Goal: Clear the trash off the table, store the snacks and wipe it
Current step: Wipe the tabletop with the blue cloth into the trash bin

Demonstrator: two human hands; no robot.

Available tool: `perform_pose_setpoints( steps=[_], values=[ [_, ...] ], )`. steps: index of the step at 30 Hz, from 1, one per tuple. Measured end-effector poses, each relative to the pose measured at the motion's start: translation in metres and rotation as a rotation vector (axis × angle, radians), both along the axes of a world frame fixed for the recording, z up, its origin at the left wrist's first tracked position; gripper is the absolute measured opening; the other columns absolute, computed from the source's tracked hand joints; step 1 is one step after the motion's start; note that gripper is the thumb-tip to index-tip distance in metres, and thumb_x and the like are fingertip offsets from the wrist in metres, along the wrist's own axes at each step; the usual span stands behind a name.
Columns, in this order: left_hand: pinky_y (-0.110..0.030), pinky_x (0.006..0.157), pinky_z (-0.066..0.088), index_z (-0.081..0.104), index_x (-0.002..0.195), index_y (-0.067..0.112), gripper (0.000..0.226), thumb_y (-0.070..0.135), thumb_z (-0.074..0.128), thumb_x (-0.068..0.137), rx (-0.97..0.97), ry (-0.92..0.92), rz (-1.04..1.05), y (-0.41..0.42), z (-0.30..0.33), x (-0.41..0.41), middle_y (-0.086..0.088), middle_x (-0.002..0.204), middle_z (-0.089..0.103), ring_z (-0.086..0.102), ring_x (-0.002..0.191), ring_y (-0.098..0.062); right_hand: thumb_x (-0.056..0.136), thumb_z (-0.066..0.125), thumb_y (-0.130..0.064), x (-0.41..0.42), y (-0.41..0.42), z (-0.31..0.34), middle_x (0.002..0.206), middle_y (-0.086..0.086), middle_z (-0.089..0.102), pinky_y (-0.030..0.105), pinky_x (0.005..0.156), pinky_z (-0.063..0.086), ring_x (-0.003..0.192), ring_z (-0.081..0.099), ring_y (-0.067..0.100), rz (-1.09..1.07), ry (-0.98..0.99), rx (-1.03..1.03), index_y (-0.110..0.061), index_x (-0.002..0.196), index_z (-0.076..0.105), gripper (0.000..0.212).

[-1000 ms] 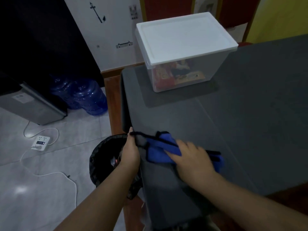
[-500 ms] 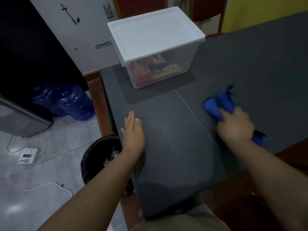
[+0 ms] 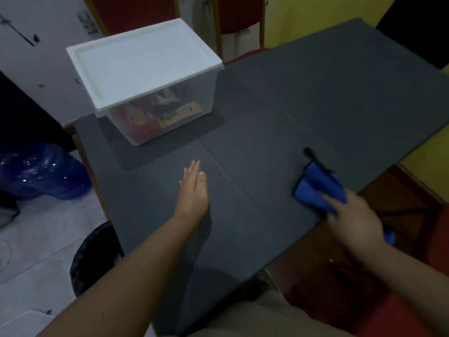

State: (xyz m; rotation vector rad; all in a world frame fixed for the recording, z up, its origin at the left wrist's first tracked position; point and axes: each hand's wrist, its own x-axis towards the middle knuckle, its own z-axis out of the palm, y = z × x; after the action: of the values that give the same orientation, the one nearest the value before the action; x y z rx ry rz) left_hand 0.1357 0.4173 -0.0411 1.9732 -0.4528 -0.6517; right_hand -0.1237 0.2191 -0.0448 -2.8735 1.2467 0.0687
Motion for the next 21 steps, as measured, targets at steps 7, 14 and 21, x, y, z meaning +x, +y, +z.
perform_pose_setpoints(
  steps=[7, 14, 21],
  values=[
    [-0.027, 0.118, 0.000, 0.024, 0.148, 0.014, 0.045, 0.019, 0.027, 0.103, 0.053, -0.064, -0.001, -0.042, 0.007, 0.002, 0.000, 0.157, 0.019, 0.007, 0.145, -0.010, 0.092, 0.041, -0.022, 0.056, -0.125, 0.002, 0.116, 0.018, 0.045, 0.046, 0.086, 0.046, 0.107, 0.047, 0.041, -0.495, 0.023, 0.028, -0.022, 0.122, 0.053, 0.032],
    [-0.028, 0.119, 0.001, 0.023, 0.148, 0.015, 0.046, 0.017, 0.030, 0.102, 0.067, -0.187, 0.087, -0.095, 0.012, 0.001, 0.001, 0.156, 0.018, 0.005, 0.139, -0.003, 0.086, 0.044, -0.028, 0.173, -0.010, 0.000, 0.107, 0.005, 0.058, 0.032, 0.061, 0.040, 0.085, 0.057, 0.028, 0.419, -0.049, -0.028, -0.032, 0.104, 0.067, 0.030],
    [-0.025, 0.117, -0.005, 0.020, 0.148, 0.014, 0.047, 0.019, 0.026, 0.103, 0.111, -0.307, -0.012, -0.166, 0.005, -0.004, 0.002, 0.157, 0.016, 0.005, 0.142, -0.003, 0.066, 0.063, -0.034, 0.073, -0.046, -0.010, 0.114, 0.003, 0.059, 0.030, 0.057, 0.045, 0.075, 0.060, 0.023, 0.842, 0.049, 0.248, -0.041, 0.109, 0.067, 0.044]
  ],
)
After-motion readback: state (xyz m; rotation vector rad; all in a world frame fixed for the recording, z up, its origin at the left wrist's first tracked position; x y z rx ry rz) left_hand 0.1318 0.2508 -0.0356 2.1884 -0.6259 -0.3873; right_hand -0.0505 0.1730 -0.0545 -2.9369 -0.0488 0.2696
